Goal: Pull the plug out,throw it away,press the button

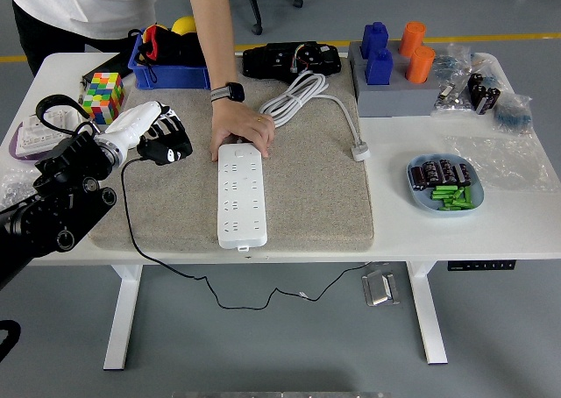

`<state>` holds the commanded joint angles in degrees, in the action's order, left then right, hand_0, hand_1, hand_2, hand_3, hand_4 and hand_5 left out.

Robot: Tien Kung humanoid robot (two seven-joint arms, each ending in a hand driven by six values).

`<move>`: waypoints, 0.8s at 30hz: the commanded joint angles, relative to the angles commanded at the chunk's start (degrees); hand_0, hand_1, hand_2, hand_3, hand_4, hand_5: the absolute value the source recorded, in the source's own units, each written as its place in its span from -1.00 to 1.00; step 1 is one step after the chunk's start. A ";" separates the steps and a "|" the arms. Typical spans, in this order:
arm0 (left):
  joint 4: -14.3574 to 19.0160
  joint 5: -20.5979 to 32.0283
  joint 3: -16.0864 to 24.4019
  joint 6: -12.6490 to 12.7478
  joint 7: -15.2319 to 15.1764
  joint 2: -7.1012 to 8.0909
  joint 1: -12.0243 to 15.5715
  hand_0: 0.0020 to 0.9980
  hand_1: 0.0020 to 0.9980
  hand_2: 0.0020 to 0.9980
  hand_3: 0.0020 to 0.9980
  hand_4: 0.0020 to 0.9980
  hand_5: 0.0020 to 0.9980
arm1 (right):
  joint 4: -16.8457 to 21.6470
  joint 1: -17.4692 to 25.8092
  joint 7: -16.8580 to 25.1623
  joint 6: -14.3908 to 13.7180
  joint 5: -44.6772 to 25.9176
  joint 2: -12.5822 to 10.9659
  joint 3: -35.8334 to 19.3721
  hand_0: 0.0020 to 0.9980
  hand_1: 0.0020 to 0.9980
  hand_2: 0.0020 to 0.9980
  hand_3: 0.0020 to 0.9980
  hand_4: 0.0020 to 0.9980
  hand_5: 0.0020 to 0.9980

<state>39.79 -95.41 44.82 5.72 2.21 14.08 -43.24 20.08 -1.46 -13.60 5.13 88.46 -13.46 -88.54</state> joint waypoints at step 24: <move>3.92 0.03 1.36 0.52 -2.38 0.79 0.47 0.73 0.79 0.82 0.86 0.93 -0.91 | -0.15 -0.16 -0.01 0.02 0.02 -0.33 0.40 0.54 0.46 0.45 0.43 0.77 0.32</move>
<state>43.71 -95.38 46.18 6.24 -0.17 14.87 -42.78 19.93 -1.61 -13.61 5.15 88.48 -13.79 -88.13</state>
